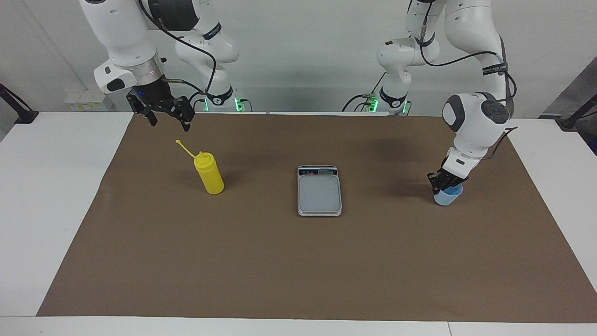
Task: Pour seasoning into cup on scale with both arms
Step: 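Grasp the light blue cup with the left gripper, then carry the cup with the left gripper over the scale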
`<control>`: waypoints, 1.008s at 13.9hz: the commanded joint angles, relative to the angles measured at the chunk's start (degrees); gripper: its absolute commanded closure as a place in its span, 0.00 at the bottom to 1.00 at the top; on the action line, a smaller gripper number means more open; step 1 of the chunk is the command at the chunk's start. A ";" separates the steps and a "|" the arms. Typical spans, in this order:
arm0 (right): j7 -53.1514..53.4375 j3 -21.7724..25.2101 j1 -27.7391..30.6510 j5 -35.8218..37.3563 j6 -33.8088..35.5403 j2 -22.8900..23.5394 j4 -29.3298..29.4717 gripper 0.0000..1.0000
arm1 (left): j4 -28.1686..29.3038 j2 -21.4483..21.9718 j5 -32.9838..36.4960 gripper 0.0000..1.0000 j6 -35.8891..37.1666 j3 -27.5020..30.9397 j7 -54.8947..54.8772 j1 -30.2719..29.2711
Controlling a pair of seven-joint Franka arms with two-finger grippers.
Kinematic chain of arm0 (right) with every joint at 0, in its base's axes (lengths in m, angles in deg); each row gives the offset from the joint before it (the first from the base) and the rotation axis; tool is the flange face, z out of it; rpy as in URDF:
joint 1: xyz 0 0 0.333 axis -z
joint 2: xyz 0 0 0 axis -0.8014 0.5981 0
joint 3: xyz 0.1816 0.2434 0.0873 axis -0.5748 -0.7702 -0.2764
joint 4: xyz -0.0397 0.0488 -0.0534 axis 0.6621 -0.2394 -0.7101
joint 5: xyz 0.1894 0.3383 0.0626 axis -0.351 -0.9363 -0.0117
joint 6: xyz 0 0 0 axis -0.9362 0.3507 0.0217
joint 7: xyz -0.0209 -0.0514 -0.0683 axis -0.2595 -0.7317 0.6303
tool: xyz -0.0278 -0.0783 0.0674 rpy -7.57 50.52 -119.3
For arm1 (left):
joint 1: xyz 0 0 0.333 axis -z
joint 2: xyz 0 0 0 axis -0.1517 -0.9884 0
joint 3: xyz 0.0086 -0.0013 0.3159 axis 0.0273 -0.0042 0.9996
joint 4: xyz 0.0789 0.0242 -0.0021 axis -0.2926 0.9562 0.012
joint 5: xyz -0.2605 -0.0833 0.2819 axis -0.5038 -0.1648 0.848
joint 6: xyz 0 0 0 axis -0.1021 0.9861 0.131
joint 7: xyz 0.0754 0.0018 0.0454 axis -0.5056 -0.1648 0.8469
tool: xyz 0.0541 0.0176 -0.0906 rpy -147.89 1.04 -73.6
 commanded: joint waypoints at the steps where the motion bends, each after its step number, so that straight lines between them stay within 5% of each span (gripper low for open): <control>1: 0.89 0.08 -0.09 0.47 -0.89 -1.26 -1.55 0.00 | -0.10 0.26 -0.66 1.00 0.02 -0.35 -0.08 -0.03; 11: 0.89 0.08 -0.09 0.47 -0.89 -1.26 -1.55 0.00 | -5.73 -0.88 0.13 1.00 3.71 -0.17 34.24 16.73; 14: 0.89 0.08 -0.09 0.47 -0.89 -1.26 -1.55 0.00 | -12.21 -2.37 2.93 1.00 10.27 -0.26 45.42 22.01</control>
